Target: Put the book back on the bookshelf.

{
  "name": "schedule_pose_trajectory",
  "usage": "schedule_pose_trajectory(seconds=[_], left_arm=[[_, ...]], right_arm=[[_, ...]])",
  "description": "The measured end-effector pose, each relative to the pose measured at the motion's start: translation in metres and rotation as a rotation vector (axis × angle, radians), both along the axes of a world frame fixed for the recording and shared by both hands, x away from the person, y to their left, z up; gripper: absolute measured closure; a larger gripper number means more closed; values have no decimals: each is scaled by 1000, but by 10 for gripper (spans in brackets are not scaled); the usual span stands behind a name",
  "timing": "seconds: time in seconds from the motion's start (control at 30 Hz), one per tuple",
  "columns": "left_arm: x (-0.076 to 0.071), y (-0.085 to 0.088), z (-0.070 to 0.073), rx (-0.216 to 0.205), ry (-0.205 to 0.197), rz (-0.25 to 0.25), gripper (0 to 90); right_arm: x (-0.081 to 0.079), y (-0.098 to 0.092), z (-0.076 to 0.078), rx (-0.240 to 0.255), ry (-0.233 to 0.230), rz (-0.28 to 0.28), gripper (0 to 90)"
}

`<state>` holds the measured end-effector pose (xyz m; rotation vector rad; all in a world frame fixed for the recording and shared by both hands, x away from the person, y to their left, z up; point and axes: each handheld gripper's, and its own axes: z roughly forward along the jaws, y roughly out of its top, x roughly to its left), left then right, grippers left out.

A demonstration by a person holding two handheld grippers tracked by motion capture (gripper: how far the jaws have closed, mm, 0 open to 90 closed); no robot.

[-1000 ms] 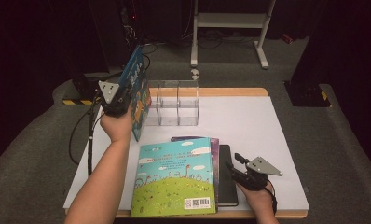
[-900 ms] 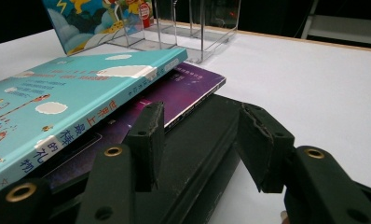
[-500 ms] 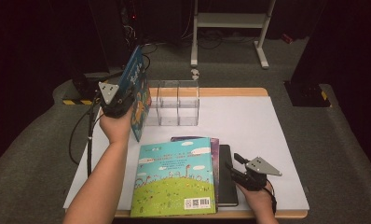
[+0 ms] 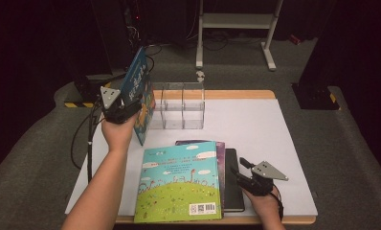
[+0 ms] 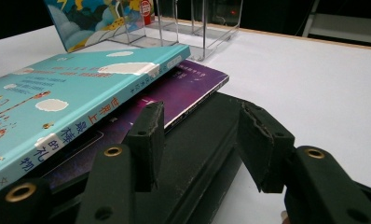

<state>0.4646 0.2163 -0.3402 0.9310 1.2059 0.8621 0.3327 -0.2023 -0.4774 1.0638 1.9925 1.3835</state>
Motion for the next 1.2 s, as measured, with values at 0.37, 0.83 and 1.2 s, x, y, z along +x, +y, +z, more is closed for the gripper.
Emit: schedule_pose_trajectory(seconds=[0.37, 0.83, 1.2], left_arm=[[-16, 8, 2, -32, 26, -81, 182], [-29, 14, -8, -42, 77, -111, 124], [-43, 17, -15, -42, 101, -135, 73]], right_arm=[[1, 0, -1, -5, 2, 0, 513], [0, 0, -1, -8, 2, 0, 514], [0, 1, -2, -17, 1, 2, 514]])
